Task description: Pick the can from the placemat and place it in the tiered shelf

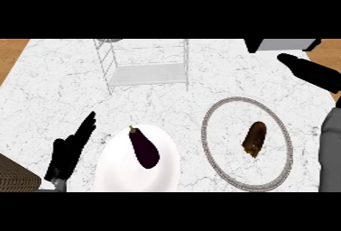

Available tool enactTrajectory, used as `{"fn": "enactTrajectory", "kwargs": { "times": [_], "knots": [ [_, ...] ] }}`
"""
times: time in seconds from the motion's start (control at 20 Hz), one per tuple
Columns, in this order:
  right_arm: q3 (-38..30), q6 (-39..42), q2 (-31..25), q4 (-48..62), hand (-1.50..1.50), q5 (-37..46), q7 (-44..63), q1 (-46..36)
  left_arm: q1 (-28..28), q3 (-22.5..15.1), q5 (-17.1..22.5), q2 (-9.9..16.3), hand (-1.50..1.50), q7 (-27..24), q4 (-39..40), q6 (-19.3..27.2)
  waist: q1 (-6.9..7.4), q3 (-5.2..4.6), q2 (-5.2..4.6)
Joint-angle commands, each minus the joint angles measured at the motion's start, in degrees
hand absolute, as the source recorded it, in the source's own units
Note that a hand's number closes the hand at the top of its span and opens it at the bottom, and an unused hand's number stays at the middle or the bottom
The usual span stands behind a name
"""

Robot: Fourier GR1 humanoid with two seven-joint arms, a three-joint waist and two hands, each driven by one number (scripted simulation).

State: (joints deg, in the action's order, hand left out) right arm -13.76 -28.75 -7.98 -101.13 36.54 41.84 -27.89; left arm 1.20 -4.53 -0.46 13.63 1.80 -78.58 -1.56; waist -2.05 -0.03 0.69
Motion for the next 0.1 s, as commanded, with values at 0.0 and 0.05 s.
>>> {"fn": "enactTrajectory", "kwargs": {
  "times": [0.0, 0.05],
  "knots": [
    [-0.23, 6.08, -2.59, -12.34, -1.50, -1.65, 4.30, 8.49, -3.08, -0.23, -0.84, -0.33, 0.00, -0.29, 2.36, -1.60, 1.22, 0.01, -0.51],
    [-1.38, 8.28, -3.25, -16.26, -1.50, -3.64, 5.21, 12.62, 2.69, -0.04, 0.74, 1.82, 0.00, 2.30, -5.92, -2.53, 1.25, 0.06, -0.24]
  ]
}}
